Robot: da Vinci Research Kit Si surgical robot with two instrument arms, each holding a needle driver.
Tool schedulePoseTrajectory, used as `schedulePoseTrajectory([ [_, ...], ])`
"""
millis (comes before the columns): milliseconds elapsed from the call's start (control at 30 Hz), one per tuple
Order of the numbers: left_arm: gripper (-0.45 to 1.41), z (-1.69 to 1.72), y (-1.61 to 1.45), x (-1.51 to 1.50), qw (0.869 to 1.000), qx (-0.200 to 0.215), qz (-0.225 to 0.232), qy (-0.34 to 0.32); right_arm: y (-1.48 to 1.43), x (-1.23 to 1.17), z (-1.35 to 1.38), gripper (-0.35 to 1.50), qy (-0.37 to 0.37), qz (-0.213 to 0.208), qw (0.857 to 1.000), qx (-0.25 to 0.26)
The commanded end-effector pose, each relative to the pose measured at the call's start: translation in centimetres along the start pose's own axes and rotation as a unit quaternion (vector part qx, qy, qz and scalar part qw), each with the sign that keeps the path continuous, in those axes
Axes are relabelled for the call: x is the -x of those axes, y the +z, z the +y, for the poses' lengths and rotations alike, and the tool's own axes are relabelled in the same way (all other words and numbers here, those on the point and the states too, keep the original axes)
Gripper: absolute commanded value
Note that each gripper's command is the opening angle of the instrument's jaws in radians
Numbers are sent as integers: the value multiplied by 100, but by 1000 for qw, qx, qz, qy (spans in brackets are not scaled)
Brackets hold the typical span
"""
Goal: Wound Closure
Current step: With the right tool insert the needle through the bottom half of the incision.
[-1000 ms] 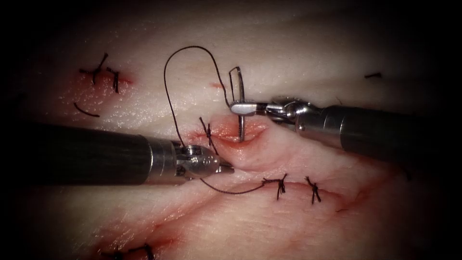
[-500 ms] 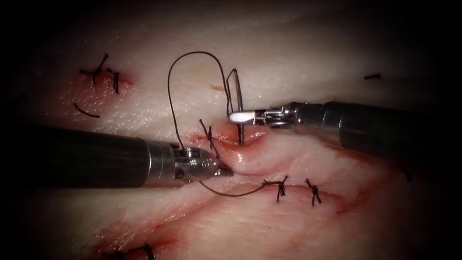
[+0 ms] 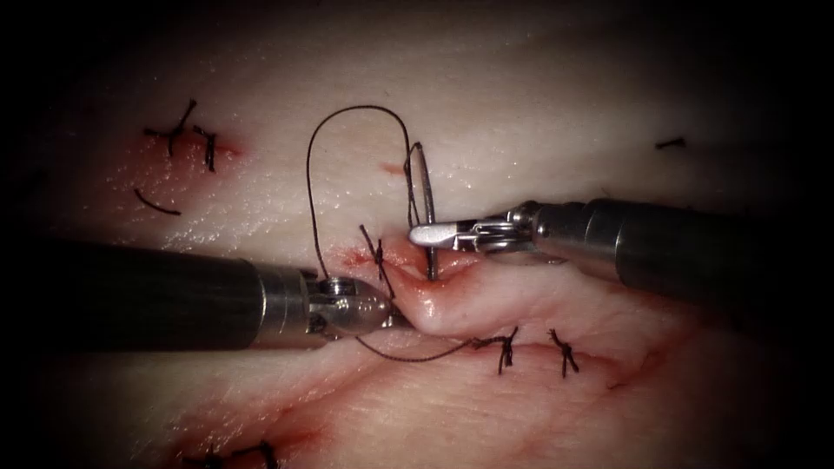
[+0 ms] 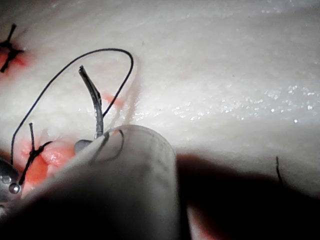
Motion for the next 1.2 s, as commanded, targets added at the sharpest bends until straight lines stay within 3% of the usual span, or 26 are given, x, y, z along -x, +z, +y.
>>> schedulePoseTrajectory([
  [33,26,-2,7,-4,1000,-1,1,1,14,4,-4,-35,6,-2,1000,-3],
  [233,27,-3,6,-4,1000,-2,1,-2,18,24,-15,-35,33,2,999,2],
  [500,27,-3,7,-4,1000,-3,1,-2,20,35,-16,-35,55,-2,998,14],
  [933,27,-4,7,-3,1000,-5,1,-2,34,75,-25,-35,72,-38,997,12],
  [1200,24,-4,7,-3,1000,-6,1,-2,32,83,-23,-35,75,-43,996,14],
])
